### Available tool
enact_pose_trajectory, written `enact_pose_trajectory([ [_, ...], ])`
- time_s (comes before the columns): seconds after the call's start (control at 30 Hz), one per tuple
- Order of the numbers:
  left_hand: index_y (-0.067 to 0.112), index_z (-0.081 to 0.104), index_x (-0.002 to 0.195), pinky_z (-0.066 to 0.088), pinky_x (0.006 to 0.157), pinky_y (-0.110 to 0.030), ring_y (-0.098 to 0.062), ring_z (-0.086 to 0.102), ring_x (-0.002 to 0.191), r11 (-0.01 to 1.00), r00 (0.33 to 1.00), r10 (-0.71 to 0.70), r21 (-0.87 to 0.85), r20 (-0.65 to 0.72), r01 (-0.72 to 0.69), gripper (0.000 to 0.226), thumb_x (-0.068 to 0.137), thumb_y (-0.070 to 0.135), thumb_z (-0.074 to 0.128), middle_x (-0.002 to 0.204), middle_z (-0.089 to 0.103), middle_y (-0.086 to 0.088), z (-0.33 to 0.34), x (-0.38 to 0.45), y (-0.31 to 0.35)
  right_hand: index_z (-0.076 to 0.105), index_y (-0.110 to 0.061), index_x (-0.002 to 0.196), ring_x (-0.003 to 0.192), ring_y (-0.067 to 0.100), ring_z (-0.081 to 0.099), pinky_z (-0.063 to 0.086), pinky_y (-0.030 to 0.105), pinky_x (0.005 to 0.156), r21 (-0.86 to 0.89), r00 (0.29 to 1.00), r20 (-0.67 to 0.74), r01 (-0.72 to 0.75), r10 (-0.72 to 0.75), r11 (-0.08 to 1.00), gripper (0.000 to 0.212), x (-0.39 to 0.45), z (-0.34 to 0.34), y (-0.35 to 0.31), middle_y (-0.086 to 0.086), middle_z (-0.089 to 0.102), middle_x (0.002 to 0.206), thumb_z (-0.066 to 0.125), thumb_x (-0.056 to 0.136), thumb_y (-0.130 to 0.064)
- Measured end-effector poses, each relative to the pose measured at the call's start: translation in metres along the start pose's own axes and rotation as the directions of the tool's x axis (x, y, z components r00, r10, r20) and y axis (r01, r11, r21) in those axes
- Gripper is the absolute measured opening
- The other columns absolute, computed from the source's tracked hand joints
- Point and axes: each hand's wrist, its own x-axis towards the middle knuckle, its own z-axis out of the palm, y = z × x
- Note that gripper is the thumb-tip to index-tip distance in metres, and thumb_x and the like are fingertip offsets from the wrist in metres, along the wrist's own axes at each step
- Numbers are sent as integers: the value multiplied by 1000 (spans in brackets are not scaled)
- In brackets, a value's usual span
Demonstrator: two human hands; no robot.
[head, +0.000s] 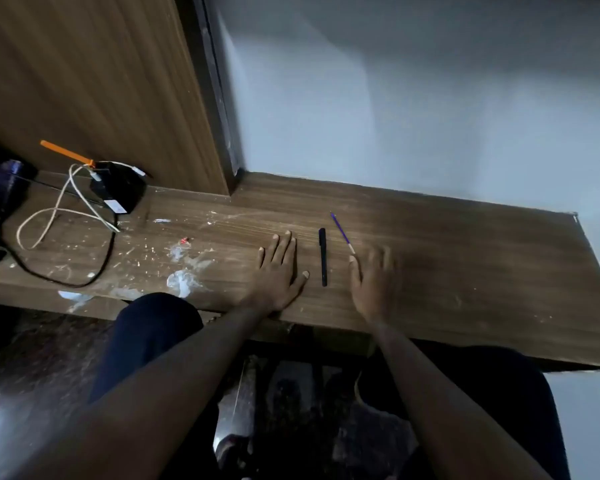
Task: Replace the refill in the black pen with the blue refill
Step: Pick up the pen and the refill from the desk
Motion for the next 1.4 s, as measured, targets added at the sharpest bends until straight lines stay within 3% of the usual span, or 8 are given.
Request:
enact_pose_trajectory([
  [0.2,20,56,141,51,106,-48,-35,64,128,998,996,-65,9,53,65,48,102,48,56,137,69,-12,-49,6,22,68,-9,94,97,32,71,57,40,79,78,923,386,-25,-7,997,30,6,3,-43,12,72,103,75,94,-39],
  [0.47,13,74,125,55,101,-40,-33,69,120,977,983,-73,-185,169,105,36,107,35,53,127,76,-14,-38,14,24,78,-5,90,90,33,77,62,38,81,120,874,475,-181,104,976,22,17,15,-47,13,79,90,76,93,-27],
  [0.67,4,78,111,52,84,-39,-31,74,99,622,975,-213,-761,64,186,40,111,33,50,111,81,-19,-46,30,23,68,-21,75,67,21,74,55,27,68,315,783,620,-189,-51,930,23,25,-30,-51,14,82,81,74,97,-20],
  [0.83,13,81,108,48,57,-11,7,69,66,359,981,-192,-931,-2,69,19,103,25,68,88,85,9,-51,31,20,64,-10,101,81,24,76,62,31,73,483,587,803,-541,-103,688,3,24,-55,-55,15,80,95,65,102,-11],
  [0.93,10,81,105,55,64,-10,3,74,74,244,989,-150,-969,4,41,12,99,18,74,87,84,6,-52,31,25,64,-6,115,79,18,76,62,30,74,515,538,830,-635,-148,577,14,34,-55,-65,8,76,90,61,107,-17],
  [1.07,-3,79,110,55,58,-24,-11,64,53,178,990,-135,-983,31,55,24,99,18,74,78,79,-3,-50,30,31,65,-3,112,66,13,60,56,27,62,589,624,776,-661,-95,466,20,38,-46,-77,5,62,79,49,112,-14],
  [1.23,-10,75,118,42,49,-7,1,54,45,148,990,-133,-987,43,62,28,103,13,67,52,62,9,-42,34,31,60,-15,89,46,1,35,28,19,46,619,736,676,-596,39,511,31,32,-28,-84,-11,43,58,43,114,-22],
  [1.4,-9,74,118,44,52,-8,0,51,47,81,983,-181,-996,20,35,27,102,11,68,58,70,9,-45,39,35,56,-25,84,51,3,44,35,29,59,642,887,461,-358,32,679,30,29,-19,-87,-12,47,56,46,112,-25],
])
